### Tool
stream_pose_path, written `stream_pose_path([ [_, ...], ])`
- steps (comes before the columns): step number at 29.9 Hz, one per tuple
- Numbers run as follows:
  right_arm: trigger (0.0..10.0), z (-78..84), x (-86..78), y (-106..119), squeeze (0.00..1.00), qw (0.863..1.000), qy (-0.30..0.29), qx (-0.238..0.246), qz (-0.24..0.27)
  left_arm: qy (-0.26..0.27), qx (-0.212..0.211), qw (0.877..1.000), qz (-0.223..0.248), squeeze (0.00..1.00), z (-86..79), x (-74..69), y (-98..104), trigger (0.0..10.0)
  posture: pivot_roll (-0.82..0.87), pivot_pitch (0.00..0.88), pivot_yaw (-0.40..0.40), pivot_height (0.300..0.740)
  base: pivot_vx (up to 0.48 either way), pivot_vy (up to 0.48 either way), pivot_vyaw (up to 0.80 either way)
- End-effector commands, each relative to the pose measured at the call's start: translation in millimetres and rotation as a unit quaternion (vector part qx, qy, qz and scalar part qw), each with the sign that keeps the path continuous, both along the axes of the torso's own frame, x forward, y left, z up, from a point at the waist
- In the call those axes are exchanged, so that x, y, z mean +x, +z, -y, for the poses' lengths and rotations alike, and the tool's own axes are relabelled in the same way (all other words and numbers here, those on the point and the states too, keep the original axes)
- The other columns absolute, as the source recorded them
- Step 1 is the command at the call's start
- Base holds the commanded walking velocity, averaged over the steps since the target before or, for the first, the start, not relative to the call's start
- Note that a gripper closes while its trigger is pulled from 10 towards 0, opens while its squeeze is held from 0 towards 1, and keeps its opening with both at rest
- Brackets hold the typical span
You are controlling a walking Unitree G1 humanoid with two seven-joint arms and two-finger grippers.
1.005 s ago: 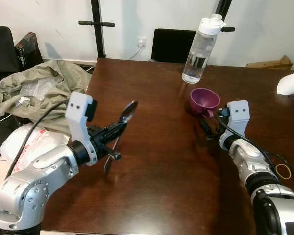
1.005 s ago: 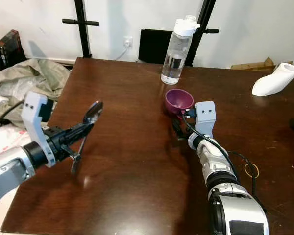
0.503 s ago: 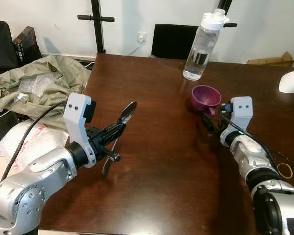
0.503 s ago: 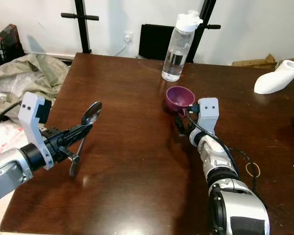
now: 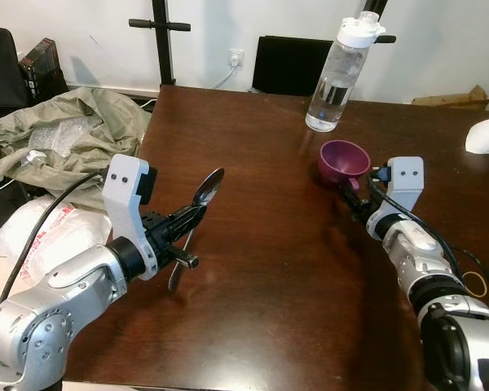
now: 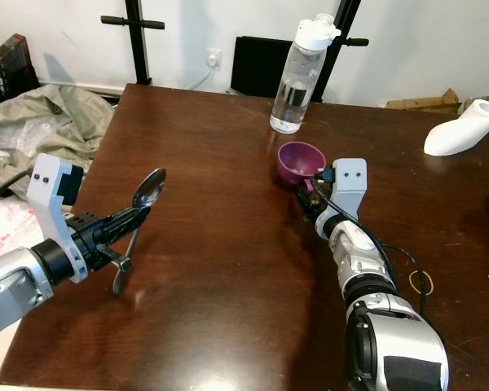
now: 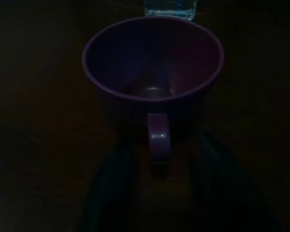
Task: Setting the table
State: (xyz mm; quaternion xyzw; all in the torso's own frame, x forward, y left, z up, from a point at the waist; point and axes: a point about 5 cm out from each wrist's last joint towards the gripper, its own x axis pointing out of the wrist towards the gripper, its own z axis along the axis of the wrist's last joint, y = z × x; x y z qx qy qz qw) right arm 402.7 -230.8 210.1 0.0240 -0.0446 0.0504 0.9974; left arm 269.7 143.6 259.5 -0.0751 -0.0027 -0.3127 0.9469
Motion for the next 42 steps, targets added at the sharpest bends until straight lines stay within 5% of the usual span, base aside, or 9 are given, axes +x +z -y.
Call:
stream_pose_path([
  [1, 0.0, 2.6, -1.1, -5.5, 0.00, 1.000, -0.002, 0.012, -0.015, -0.007, -0.001, 1.000, 0.000, 0.00, 1.8, -4.9, -0.1, 10.0, 0.37, 0.279, 0.022, 0.740, 0.000, 0.000, 0.00],
  [24, 0.0, -4.7, 0.5, 14.4, 0.00, 0.997, 0.043, 0.031, 0.047, -0.007, -0.008, 1.000, -0.004, 0.00, 6.7, -1.3, -4.2, 10.0, 0.32, 0.259, 0.015, 0.740, 0.000, 0.000, 0.00],
  [26, 0.8, -7.7, 0.6, 18.7, 0.00, 0.996, 0.054, 0.028, 0.061, -0.007, -0.008, 1.000, -0.004, 0.00, 7.7, -1.2, -5.1, 10.0, 0.32, 0.258, 0.015, 0.740, 0.000, 0.000, 0.00],
  [27, 10.0, -11.3, 0.6, 23.9, 0.00, 0.994, 0.067, 0.024, 0.078, -0.008, -0.007, 1.000, -0.004, 0.00, 9.1, -0.9, -6.2, 10.0, 0.31, 0.252, 0.016, 0.740, 0.000, 0.000, 0.00],
  [32, 10.0, -23.9, -8.8, 39.6, 0.00, 0.984, 0.094, 0.009, 0.154, 0.005, 0.018, 1.000, -0.005, 0.00, 11.2, -3.5, -10.8, 10.0, 0.27, 0.235, 0.028, 0.740, 0.000, 0.000, 0.00],
  [34, 10.0, -27.4, -25.9, 37.5, 0.00, 0.980, 0.076, 0.011, 0.181, 0.028, 0.050, 0.998, -0.005, 0.00, 9.7, -6.4, -13.5, 10.0, 0.25, 0.224, 0.040, 0.740, 0.000, 0.000, 0.00],
  [40, 10.0, -33.2, -46.1, 27.9, 0.00, 0.981, 0.051, 0.014, 0.185, 0.053, 0.080, 0.995, -0.007, 0.00, 7.3, -6.6, -16.9, 10.0, 0.24, 0.219, 0.046, 0.740, 0.000, 0.000, 0.00],
  [42, 10.0, -38.4, -69.5, 12.2, 0.00, 0.985, -0.001, 0.018, 0.174, 0.080, 0.090, 0.993, 0.011, 0.00, 6.7, -1.4, -18.0, 10.0, 0.19, 0.200, 0.065, 0.740, 0.000, 0.000, 0.00],
])
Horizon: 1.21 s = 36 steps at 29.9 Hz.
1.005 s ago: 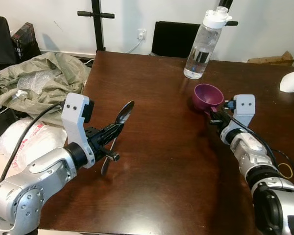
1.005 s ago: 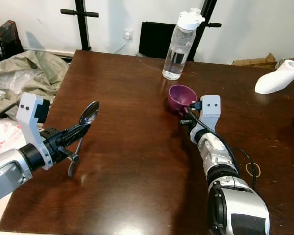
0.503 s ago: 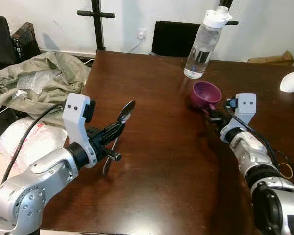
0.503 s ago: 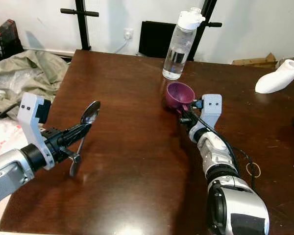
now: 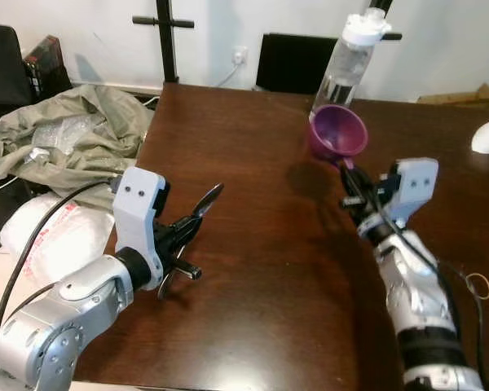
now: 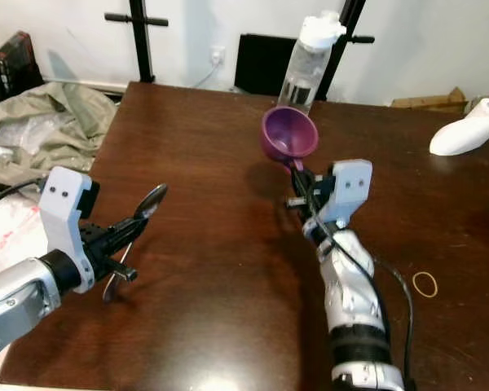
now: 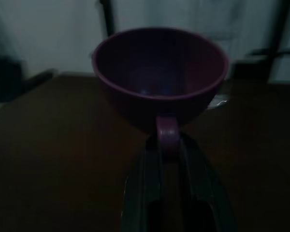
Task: Setting the table
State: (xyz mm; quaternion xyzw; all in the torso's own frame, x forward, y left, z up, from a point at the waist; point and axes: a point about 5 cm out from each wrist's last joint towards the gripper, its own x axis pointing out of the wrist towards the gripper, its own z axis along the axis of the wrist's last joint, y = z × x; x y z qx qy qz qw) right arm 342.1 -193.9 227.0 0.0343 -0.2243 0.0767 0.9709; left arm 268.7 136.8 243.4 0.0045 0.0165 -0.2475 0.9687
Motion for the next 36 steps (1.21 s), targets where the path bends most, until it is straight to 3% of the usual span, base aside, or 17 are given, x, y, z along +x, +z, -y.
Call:
stream_pose_path([
  [1, 10.0, -1.5, -8.9, -4.6, 0.00, 1.000, -0.024, 0.004, -0.007, 0.012, 0.008, 1.000, 0.010, 0.00, 0.0, -0.4, -1.9, 10.0, 0.19, 0.200, 0.065, 0.740, 0.000, 0.000, 0.00],
  [5, 10.0, -1.1, -20.1, -19.6, 0.00, 0.996, -0.075, 0.036, -0.035, 0.035, 0.002, 0.999, 0.011, 0.00, 2.8, 12.1, -10.4, 10.0, 0.14, 0.166, 0.079, 0.740, 0.000, 0.000, 0.00],
  [19, 10.0, 2.0, -35.1, -14.7, 0.00, 0.992, -0.105, 0.036, -0.054, 0.051, -0.008, 0.999, 0.013, 0.00, 13.8, 24.4, -19.3, 10.0, 0.09, 0.122, 0.070, 0.740, 0.000, 0.000, 0.00],
  [31, 10.0, 1.5, -30.2, -22.4, 0.00, 0.989, -0.110, 0.046, -0.083, 0.059, -0.039, 0.997, 0.021, 0.00, 20.9, 33.5, -21.5, 10.0, 0.07, 0.093, 0.064, 0.740, 0.000, 0.000, 0.00],
  [36, 10.0, 3.2, -29.2, -22.1, 0.00, 0.989, -0.111, 0.046, -0.086, 0.052, -0.046, 0.997, 0.028, 0.00, 24.1, 35.0, -19.1, 10.0, 0.07, 0.085, 0.068, 0.740, -0.314, 0.000, 0.00],
])
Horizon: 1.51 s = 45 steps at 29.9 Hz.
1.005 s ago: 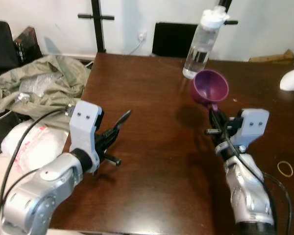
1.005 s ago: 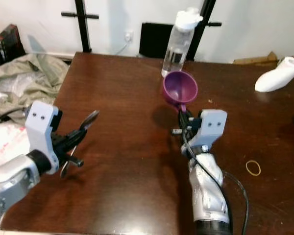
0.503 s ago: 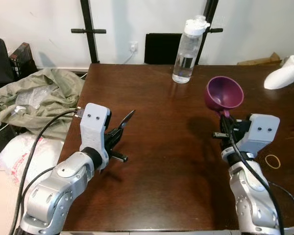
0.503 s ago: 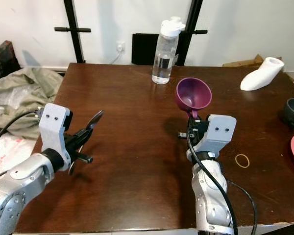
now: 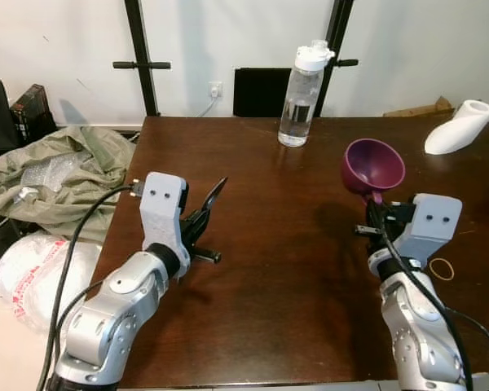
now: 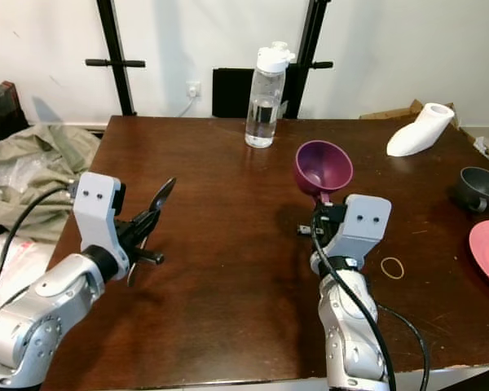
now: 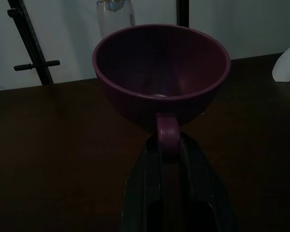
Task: Setting the table
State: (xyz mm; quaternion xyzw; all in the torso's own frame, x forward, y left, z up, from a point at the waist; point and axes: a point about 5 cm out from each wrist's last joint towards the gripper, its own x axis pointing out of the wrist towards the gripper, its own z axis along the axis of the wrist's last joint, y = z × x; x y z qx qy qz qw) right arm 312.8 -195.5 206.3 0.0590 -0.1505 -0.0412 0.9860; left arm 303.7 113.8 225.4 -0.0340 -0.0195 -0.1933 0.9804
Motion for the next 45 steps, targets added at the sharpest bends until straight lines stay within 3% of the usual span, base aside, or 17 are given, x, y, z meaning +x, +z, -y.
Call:
stream_pose_path([
  [1, 10.0, 1.5, 0.1, -1.4, 0.00, 1.000, -0.004, 0.003, -0.005, -0.004, -0.001, 1.000, 0.002, 0.00, 1.1, 0.0, -1.1, 10.0, 0.07, 0.085, 0.068, 0.740, -0.330, 0.000, 0.00],
  [45, 10.0, -0.9, -3.0, -2.6, 0.00, 1.000, 0.018, -0.004, -0.014, -0.006, -0.006, 1.000, 0.005, 0.00, 3.3, 3.6, -4.1, 10.0, 0.06, 0.094, 0.063, 0.740, -0.330, 0.000, 0.00],
])
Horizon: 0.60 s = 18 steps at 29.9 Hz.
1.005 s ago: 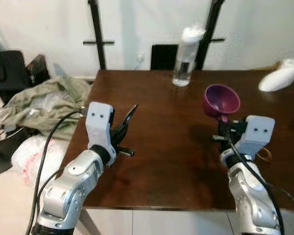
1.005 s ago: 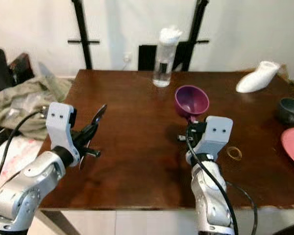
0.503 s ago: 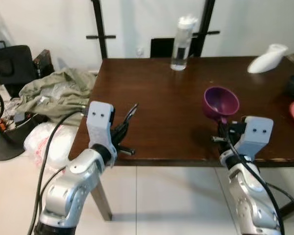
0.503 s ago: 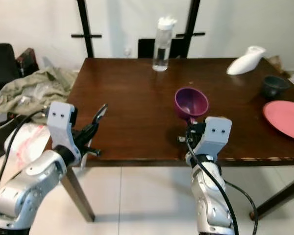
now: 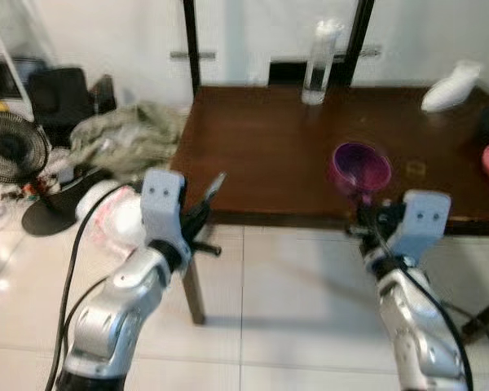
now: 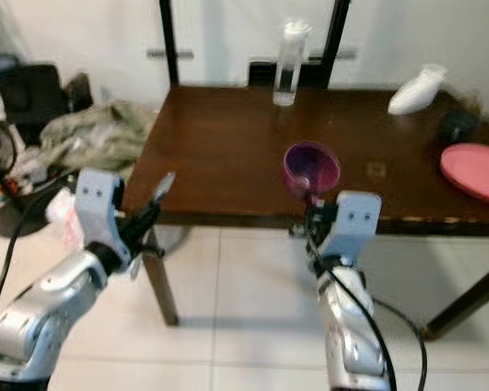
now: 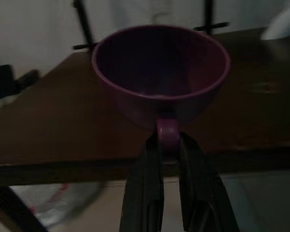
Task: Setting the table
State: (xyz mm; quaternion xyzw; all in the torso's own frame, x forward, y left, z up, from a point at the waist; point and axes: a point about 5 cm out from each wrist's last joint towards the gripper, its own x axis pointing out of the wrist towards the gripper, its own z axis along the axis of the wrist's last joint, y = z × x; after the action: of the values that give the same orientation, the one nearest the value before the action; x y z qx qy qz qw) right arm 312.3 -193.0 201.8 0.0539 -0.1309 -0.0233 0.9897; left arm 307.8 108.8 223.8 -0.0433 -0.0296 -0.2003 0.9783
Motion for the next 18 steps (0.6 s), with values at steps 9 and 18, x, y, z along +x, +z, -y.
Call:
stream_pose_path([
  [9, 10.0, 0.7, -3.1, 1.5, 0.00, 1.000, 0.007, 0.012, 0.004, 0.007, 0.009, 1.000, -0.010, 0.00, -2.8, 0.8, -5.9, 10.0, 0.06, 0.095, 0.063, 0.740, -0.296, 0.000, 0.00],
  [18, 10.0, -0.1, -4.4, 0.2, 0.00, 1.000, 0.013, 0.011, 0.000, 0.023, 0.007, 0.999, -0.028, 0.00, -5.7, 3.5, -10.6, 10.0, 0.06, 0.097, 0.065, 0.740, -0.148, 0.000, 0.00],
])
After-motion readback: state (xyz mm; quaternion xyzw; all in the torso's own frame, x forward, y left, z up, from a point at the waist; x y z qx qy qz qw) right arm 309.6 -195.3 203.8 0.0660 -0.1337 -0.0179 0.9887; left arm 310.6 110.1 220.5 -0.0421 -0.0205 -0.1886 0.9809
